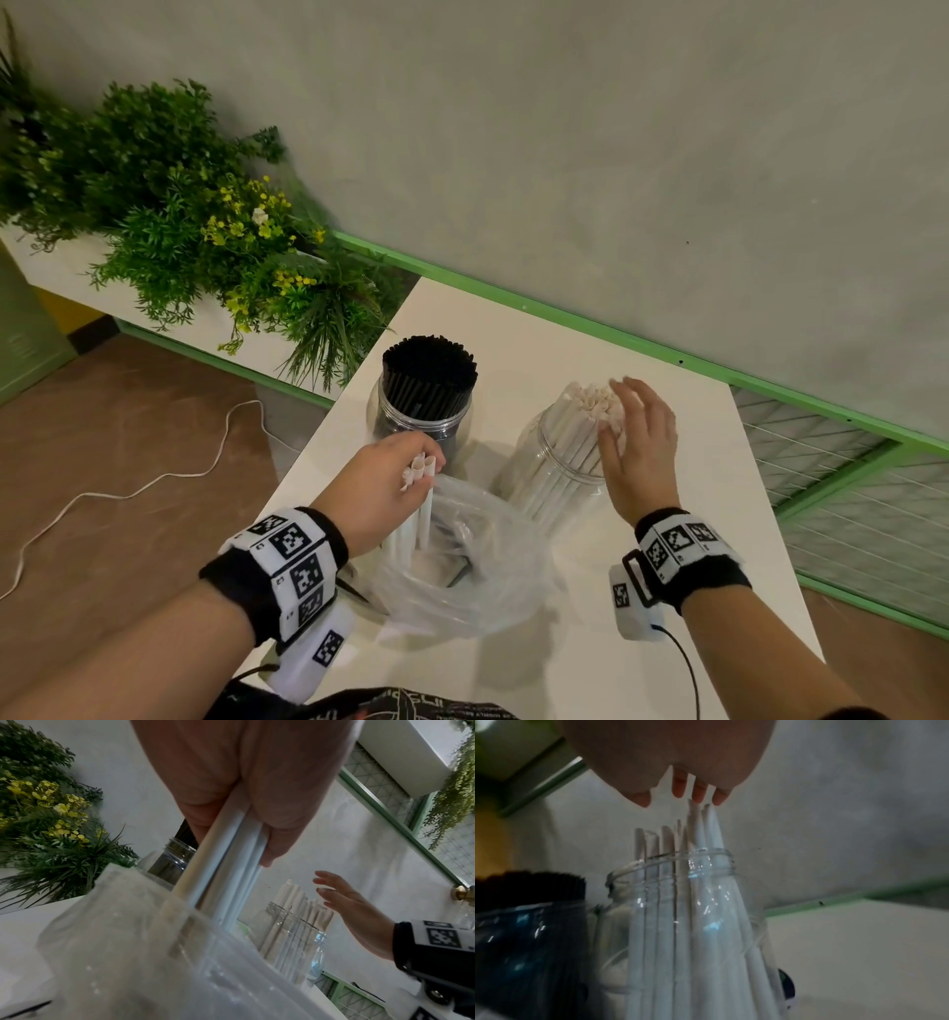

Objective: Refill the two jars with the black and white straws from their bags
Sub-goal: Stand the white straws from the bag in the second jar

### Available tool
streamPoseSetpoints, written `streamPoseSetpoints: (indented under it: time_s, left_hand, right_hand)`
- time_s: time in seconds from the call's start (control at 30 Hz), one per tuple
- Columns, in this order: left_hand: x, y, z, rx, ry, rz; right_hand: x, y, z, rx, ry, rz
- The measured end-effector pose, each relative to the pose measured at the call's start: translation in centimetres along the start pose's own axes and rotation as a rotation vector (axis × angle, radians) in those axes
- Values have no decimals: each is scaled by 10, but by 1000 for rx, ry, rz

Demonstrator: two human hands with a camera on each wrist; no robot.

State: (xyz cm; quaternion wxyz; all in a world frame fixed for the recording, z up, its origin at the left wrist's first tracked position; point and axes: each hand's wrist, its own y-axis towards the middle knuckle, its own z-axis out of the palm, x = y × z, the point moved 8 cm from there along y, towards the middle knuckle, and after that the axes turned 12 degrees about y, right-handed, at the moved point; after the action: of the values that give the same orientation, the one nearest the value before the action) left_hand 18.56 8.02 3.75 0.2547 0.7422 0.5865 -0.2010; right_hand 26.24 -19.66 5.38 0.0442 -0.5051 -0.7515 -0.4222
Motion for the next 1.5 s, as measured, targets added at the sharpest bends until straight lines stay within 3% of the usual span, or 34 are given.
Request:
streamPoseSetpoints:
  time_s: [0.17, 0.33, 0.53, 0.73, 0.93, 1.1, 1.2, 1.3, 1.4, 1.5]
  left_hand:
    - [-1, -1, 0, -3, -1, 8]
    - [-1, 0, 2, 13, 6, -6]
    - [0, -4, 0, 13, -1, -6]
    - [0, -5, 0, 14, -6, -6]
    - [-1, -6, 0, 10, -20, 0]
    - [1, -5, 2, 14, -4, -5]
    - [3, -5, 2, 10, -27, -14]
    - [9, -5, 0, 63, -71, -22]
    - [19, -9, -5, 175, -103, -32]
    - [35, -19, -11, 232, -127, -65]
  right_hand:
    - [15, 19, 24, 236, -309, -107]
    - [-6, 35, 49, 426, -438, 65]
    - [4, 39, 36, 198, -304, -57]
    - [-13, 47, 46, 339, -332, 49]
    - [-17, 51, 33, 166, -167, 97]
    - [-22, 53, 47, 343, -276, 169]
    - [-1, 55, 36, 258, -230, 115]
    - [46, 36, 28, 179, 42, 34]
    - [96, -14, 56, 406, 323, 5]
    - [126, -62, 98, 658, 446, 44]
